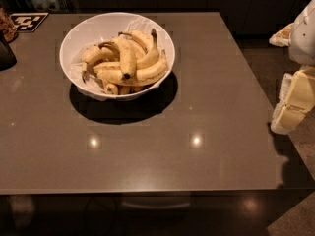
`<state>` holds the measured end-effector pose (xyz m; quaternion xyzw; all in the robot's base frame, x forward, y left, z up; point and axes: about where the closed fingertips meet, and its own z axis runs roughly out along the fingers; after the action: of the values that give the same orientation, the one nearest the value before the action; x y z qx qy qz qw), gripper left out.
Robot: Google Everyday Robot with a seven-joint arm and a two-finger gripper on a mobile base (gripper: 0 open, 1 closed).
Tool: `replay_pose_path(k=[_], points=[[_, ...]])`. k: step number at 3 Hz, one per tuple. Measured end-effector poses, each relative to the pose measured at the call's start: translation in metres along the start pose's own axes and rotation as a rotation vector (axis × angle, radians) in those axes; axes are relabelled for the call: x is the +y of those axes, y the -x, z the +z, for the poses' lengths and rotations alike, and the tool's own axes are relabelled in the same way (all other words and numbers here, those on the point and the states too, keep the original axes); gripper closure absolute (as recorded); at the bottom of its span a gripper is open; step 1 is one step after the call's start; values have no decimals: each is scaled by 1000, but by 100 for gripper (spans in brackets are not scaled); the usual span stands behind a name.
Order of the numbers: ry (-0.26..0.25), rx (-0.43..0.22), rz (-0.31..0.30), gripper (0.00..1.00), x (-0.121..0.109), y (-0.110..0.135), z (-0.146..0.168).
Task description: Pick banana from white bowl
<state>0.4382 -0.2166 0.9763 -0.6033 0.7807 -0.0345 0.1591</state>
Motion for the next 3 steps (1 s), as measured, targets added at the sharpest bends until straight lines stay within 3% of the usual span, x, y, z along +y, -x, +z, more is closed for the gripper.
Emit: replay_pose_path(k=[1, 2, 3], points=[[-8, 3, 6, 0, -1, 5, -3], [2, 39, 14, 0, -7, 30, -11], [26, 81, -36, 0, -8, 70, -10]])
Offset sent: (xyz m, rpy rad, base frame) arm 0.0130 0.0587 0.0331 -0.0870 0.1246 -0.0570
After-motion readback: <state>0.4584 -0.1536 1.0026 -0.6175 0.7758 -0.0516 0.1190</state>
